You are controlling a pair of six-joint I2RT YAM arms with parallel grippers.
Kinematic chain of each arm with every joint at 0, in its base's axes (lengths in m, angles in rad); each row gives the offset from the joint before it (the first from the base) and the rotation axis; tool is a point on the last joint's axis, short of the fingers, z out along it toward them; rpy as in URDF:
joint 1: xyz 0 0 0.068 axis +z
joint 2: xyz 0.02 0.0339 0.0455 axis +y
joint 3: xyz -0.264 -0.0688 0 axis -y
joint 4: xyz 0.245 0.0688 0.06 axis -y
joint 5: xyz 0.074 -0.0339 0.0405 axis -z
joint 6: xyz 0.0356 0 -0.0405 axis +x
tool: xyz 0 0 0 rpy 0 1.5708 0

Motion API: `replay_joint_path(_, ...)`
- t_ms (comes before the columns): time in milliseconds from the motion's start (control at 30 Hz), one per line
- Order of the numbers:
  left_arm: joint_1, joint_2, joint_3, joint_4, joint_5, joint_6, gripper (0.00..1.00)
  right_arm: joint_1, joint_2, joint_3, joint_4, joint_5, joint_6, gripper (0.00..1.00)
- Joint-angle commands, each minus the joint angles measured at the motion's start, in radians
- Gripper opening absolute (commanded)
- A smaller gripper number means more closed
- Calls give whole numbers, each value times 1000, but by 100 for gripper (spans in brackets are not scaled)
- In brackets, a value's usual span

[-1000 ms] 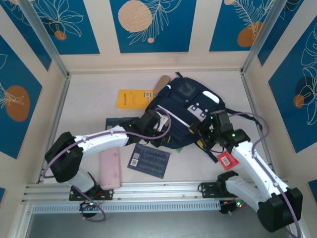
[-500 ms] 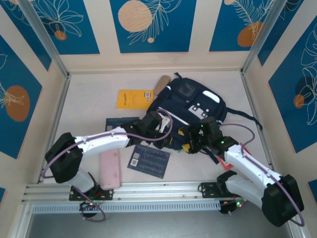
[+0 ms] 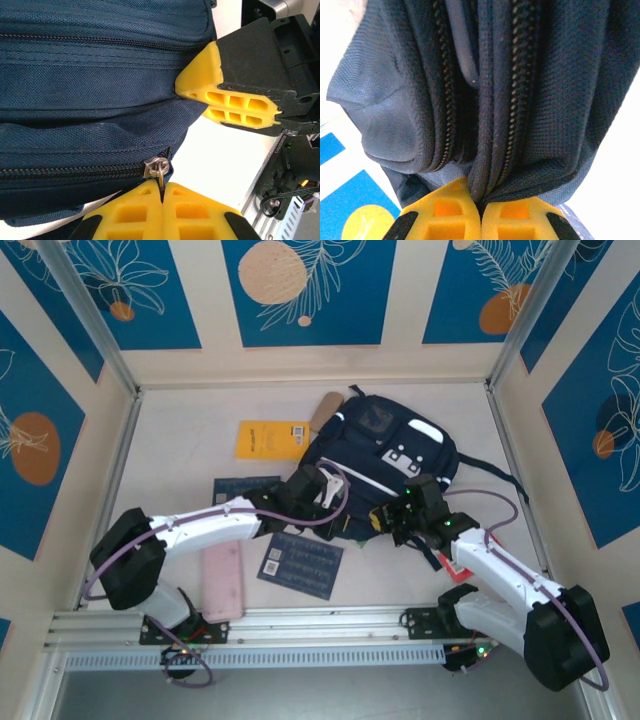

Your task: Pack the student bag

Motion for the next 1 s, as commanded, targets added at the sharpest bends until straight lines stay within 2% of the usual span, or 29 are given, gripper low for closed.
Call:
replay_joint_path(0, -11, -44, 9, -19, -19, 51, 0, -10, -26, 22, -65, 81, -45, 0)
replay_joint_path(133, -10, -41, 4, -36, -48, 78, 0, -10, -47, 16, -85, 93, -58, 0)
replay_joint_path(333, -25, 6, 3, 31, 17, 74, 0, -7, -36, 4, -46, 63, -44, 0)
replay_joint_path(833, -44, 113, 75, -6, -105, 120, 0, 51, -7, -8, 9, 74, 17, 0)
replay_joint_path(967, -45, 124, 79, -9, -119, 120, 6, 61, 1, -5, 14, 80, 20, 0)
